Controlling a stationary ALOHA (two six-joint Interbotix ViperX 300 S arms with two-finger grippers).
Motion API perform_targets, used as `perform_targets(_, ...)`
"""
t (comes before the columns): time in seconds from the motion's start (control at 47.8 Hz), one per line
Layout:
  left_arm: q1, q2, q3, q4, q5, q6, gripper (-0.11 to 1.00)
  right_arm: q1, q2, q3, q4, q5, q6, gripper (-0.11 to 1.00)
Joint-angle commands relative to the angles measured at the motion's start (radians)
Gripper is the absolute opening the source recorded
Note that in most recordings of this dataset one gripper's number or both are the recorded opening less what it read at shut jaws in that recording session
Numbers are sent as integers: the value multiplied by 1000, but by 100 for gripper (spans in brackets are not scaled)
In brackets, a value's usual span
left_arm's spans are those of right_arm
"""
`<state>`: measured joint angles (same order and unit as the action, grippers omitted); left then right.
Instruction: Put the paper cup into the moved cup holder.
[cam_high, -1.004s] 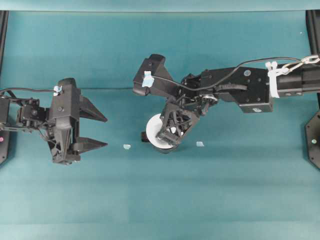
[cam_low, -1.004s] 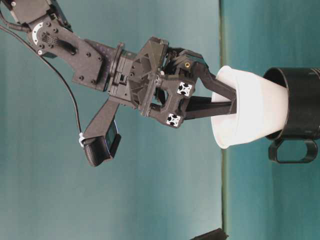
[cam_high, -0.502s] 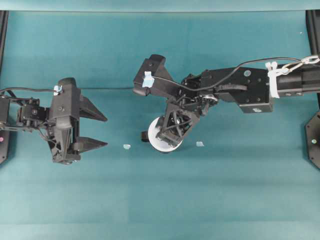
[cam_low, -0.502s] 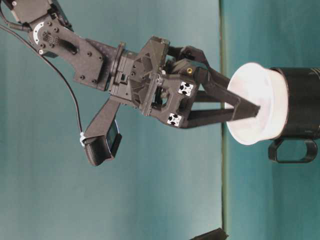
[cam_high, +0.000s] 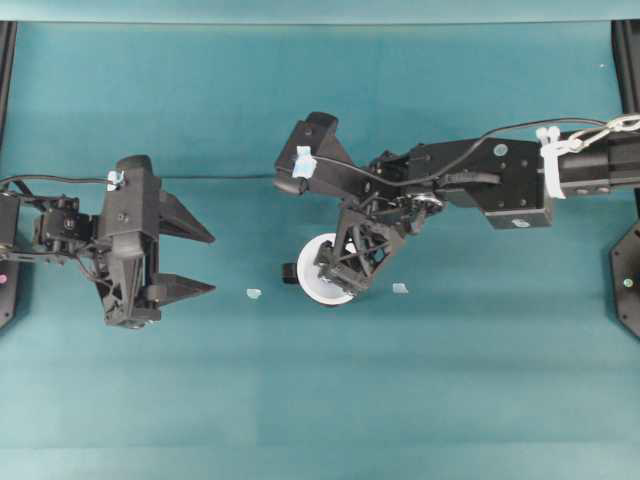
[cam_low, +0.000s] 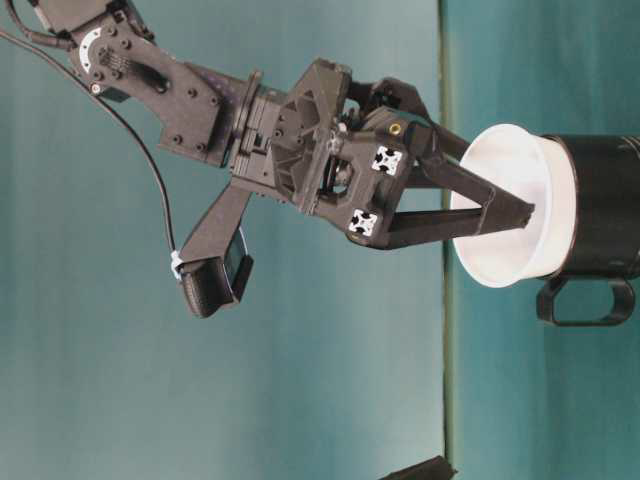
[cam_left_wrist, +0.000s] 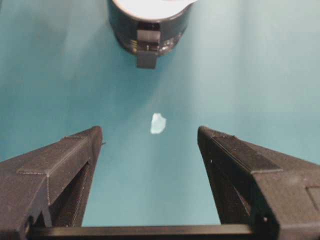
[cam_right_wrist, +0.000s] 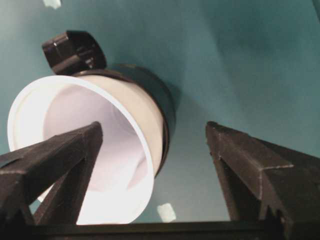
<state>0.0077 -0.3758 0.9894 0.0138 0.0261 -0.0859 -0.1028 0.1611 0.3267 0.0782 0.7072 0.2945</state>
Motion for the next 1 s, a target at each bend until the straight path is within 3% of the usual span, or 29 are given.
perform_targets(0.0, 0, -2, -14, 2, -6, -2, 77, 6, -26, -6, -2, -6, -9, 93)
perform_targets(0.607, 0, -2, -12, 2, -5, -2, 77, 15, -110, 8, -2, -11, -11, 93)
perform_targets(0.983, -2, -2, -14, 2, -6, -2, 77, 31, -262, 121, -11, -135, -17, 93)
